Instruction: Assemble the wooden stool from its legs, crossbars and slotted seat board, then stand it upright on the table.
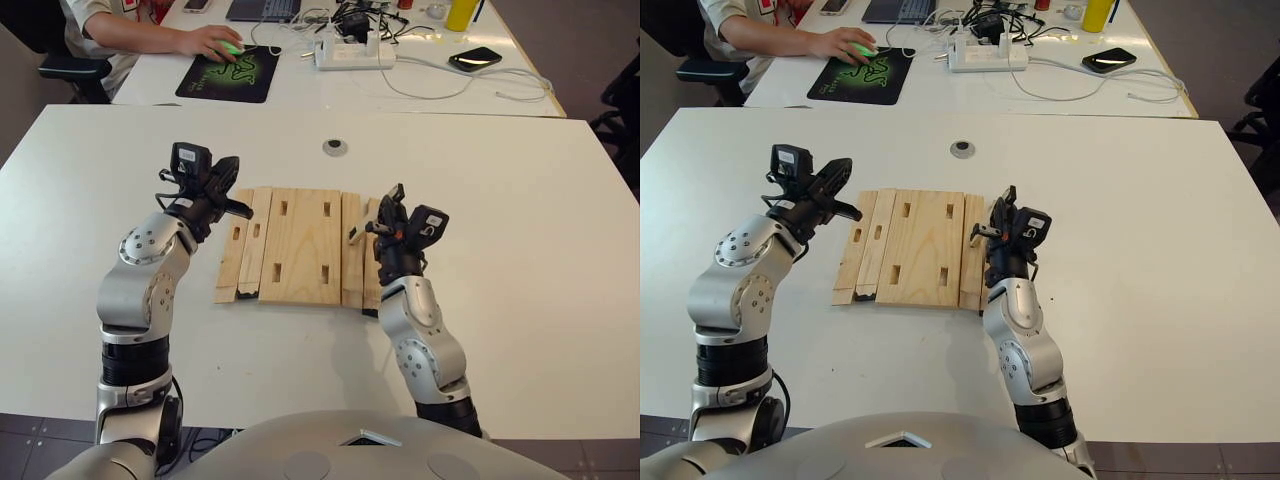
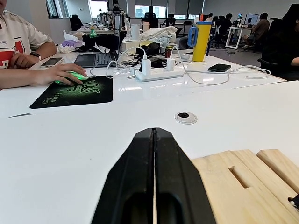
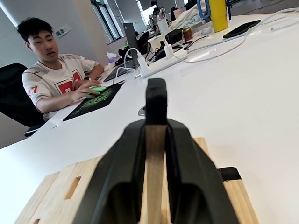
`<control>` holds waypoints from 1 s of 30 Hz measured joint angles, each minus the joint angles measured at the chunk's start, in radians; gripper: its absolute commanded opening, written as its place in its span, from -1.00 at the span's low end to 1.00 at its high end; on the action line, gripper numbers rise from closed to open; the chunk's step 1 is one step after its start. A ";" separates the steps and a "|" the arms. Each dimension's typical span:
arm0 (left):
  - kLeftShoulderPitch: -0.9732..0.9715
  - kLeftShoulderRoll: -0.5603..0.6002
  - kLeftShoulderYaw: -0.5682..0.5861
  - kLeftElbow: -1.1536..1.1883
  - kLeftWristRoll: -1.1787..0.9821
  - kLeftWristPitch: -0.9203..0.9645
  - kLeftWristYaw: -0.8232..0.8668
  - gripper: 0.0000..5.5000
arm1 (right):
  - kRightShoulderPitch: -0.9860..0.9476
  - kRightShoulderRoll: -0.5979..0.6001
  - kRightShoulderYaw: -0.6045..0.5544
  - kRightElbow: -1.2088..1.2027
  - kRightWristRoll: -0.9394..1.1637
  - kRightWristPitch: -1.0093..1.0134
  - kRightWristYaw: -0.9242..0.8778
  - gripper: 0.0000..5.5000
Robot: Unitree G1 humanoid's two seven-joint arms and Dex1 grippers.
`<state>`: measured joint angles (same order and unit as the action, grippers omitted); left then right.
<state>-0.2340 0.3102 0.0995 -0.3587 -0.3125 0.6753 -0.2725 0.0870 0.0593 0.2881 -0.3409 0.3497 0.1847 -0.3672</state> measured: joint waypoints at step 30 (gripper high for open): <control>0.000 0.032 -0.014 -0.038 0.011 -0.021 -0.008 -1.00 | 0.058 -0.023 0.124 0.073 -0.405 -0.069 -0.003 -0.85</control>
<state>-0.2340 0.3419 0.0854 -0.3966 -0.3013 0.6539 -0.2807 0.1454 0.0364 0.4120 -0.2676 -0.0553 0.1160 -0.3705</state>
